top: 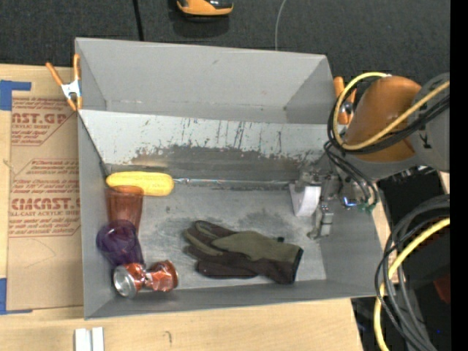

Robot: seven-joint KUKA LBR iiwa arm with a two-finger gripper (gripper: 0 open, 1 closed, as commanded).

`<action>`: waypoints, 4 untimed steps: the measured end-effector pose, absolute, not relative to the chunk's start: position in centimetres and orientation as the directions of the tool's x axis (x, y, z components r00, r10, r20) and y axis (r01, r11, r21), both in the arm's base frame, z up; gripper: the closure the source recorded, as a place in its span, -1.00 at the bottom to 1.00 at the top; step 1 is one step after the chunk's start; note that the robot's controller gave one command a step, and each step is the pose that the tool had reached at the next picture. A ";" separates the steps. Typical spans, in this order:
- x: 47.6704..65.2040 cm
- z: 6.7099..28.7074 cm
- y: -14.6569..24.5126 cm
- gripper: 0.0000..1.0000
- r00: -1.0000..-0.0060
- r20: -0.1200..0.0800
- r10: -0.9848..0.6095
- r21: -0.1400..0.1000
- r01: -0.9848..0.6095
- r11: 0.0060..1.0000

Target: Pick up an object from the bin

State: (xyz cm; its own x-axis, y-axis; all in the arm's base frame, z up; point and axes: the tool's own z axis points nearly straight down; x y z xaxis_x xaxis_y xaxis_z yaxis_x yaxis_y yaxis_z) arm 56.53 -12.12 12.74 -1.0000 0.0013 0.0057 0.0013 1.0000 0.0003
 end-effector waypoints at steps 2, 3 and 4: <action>53.4 8.4 -8.2 -1.00 -0.999 -0.005 -0.035 -0.002 -0.035 0.999; 52.5 6.2 -6.8 -1.00 -0.997 0.003 -0.083 0.001 -0.083 0.997; 49.7 6.9 -6.6 -1.00 -1.000 -0.008 0.010 0.000 0.010 1.000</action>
Offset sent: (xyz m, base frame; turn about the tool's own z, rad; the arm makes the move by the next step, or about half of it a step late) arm -0.0413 0.0511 -0.0574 -0.0484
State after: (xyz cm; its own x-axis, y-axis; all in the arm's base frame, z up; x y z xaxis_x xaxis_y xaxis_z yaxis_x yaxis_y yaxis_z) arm 49.73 -6.64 6.85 -0.9999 0.0097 -0.0075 0.0097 1.0000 0.0005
